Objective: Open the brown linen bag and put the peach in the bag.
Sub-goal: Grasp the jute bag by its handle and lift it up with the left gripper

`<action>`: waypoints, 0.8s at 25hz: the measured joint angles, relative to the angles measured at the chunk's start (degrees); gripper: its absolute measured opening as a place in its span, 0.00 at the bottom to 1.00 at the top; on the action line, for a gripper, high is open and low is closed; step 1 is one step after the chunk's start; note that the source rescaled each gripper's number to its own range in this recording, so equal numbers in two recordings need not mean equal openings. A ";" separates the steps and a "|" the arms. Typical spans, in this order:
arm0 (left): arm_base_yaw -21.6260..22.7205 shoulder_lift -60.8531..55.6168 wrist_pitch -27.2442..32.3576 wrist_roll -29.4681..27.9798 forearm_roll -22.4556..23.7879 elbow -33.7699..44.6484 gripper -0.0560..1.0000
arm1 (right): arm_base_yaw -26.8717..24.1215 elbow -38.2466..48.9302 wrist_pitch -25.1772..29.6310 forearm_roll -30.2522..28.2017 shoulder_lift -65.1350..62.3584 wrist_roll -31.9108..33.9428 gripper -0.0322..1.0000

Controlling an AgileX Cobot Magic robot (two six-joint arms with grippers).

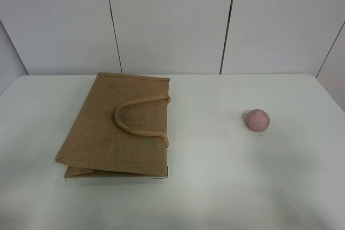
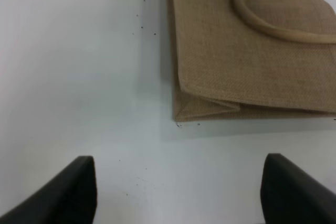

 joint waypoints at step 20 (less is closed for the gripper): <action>0.00 45.93 0.29 0.39 1.72 -23.68 1.00 | 0.00 0.00 0.00 0.00 0.00 0.00 1.00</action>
